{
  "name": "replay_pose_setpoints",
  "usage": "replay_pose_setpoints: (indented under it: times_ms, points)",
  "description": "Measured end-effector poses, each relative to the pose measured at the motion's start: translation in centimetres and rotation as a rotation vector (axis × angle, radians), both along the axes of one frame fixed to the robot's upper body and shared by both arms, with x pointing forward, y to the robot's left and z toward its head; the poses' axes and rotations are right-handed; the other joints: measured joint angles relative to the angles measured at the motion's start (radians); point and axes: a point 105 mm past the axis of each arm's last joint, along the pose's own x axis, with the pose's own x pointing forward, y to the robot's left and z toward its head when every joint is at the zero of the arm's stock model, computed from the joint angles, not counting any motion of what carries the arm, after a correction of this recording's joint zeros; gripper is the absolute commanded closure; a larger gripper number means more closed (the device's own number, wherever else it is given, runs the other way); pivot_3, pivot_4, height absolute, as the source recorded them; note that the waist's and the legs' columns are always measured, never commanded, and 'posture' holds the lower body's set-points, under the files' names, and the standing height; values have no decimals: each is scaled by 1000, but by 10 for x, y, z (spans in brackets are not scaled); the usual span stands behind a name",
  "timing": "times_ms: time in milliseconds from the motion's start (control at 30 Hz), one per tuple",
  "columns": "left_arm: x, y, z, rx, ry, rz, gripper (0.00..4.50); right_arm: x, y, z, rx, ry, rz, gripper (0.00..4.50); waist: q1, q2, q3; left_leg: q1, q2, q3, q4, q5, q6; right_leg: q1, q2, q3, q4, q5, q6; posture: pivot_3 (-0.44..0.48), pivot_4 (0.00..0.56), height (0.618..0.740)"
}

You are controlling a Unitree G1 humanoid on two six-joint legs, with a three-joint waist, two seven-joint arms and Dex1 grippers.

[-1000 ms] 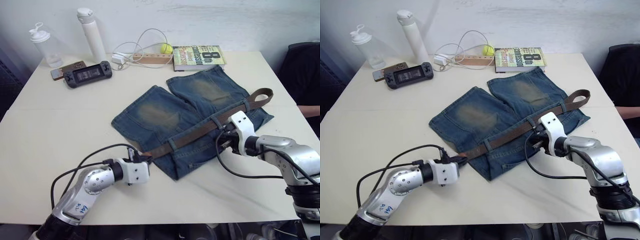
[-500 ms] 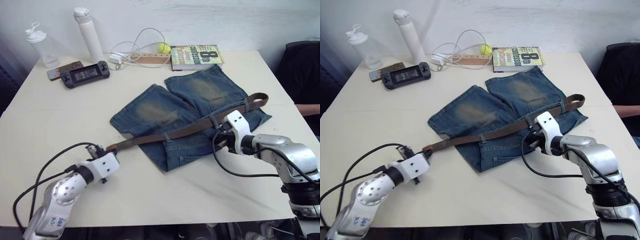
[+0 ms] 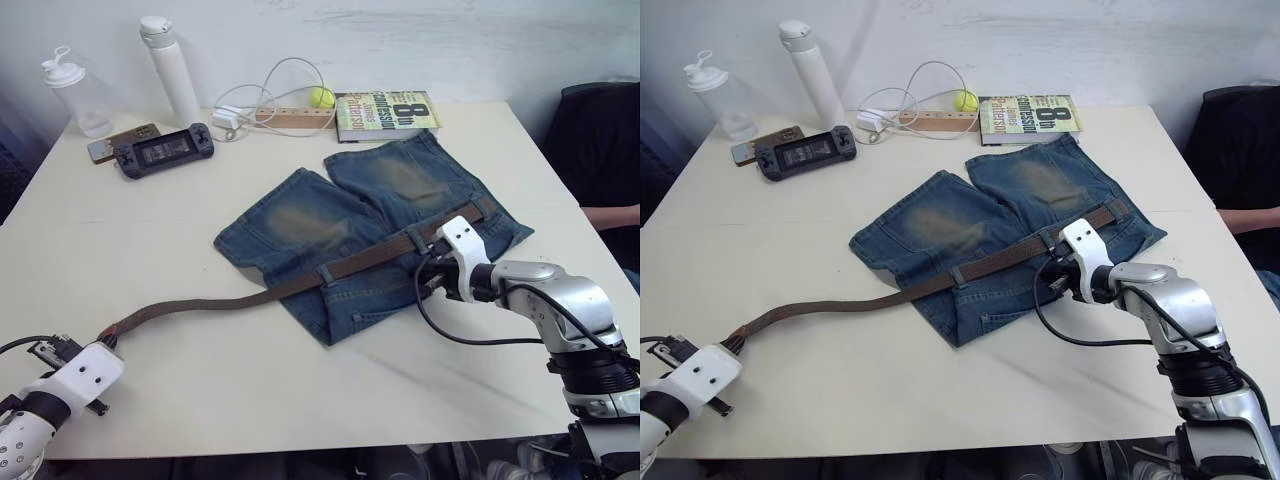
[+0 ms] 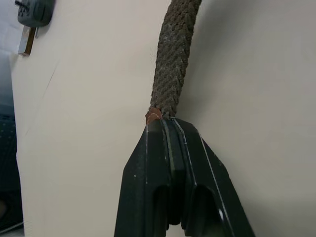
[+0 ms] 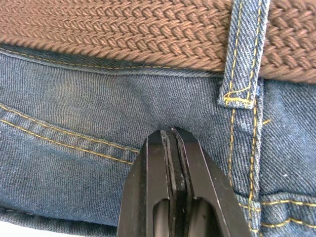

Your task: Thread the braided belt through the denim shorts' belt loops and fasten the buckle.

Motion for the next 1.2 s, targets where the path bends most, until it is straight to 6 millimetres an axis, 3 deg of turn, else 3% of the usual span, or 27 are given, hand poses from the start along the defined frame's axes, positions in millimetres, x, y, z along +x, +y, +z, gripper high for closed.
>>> replay_pose_setpoints:
  times_ms: [33,133,267,400,533,600,667,733,833,900,1000,1133,1200]
  points:
    - [1,-10,-2,-46,-3,-30,4462,0,0,0,0,0,2,4500,0,0,0,0,0,0,0,0,0,0,0,0,0,0,0,0,150,735]
    - [3,-46,1,-268,-54,-145,3511,1,2,1,5,3,8,4500,-3,0,0,0,1,0,0,0,0,0,0,0,0,0,0,0,150,735]
    - [13,-68,33,-394,-146,-285,1804,-3,3,4,33,14,43,4500,1,2,2,-1,1,0,0,0,-1,-1,1,0,1,0,0,0,150,735]
    - [17,-143,81,-511,-131,-690,35,-19,17,24,101,10,185,4500,12,8,6,-3,0,0,1,2,-3,-2,0,0,0,0,0,0,150,735]
    - [17,-198,85,-654,108,-941,35,-33,17,45,72,-31,258,4500,22,8,6,-4,-1,-1,1,3,-6,-1,1,-1,-1,1,1,0,150,735]
    - [21,-223,75,-644,269,-1037,0,-43,9,48,44,-12,260,3842,29,8,6,-4,-1,-1,1,3,-6,-1,1,-1,-1,1,1,0,150,735]
    - [25,-234,68,-639,351,-1059,0,-50,7,48,35,-4,266,3155,30,8,7,-4,-1,0,1,3,-6,-1,2,0,-1,1,1,0,150,735]
    - [43,-245,66,-639,398,-1035,0,-60,2,51,28,10,265,2171,34,6,8,-4,-1,-1,2,5,-6,-1,2,0,-1,1,1,0,150,735]
    - [66,-265,62,-610,455,-1026,0,-76,-16,64,9,5,225,721,49,6,8,-4,-2,-1,3,5,-6,0,3,-1,0,1,2,0,150,735]
    - [77,-280,55,-606,484,-1029,0,-86,-37,73,-32,6,156,45,58,6,9,-5,-2,-1,3,5,-5,0,3,-1,1,2,3,0,150,735]
    - [89,-304,38,-600,515,-1031,0,-98,-59,81,-72,1,66,45,60,4,9,-6,-2,0,3,5,-5,0,3,-1,0,2,3,0,150,735]
    - [87,-310,6,-516,606,-1051,0,-99,-65,101,-99,-97,16,45,53,2,10,-3,-2,1,3,6,-7,-1,5,2,0,2,3,0,150,735]
    - [87,-309,5,-489,608,-1085,539,-101,-69,106,-137,-107,1,0,58,2,10,-3,-2,0,4,7,-7,-1,5,2,0,2,3,0,150,735]
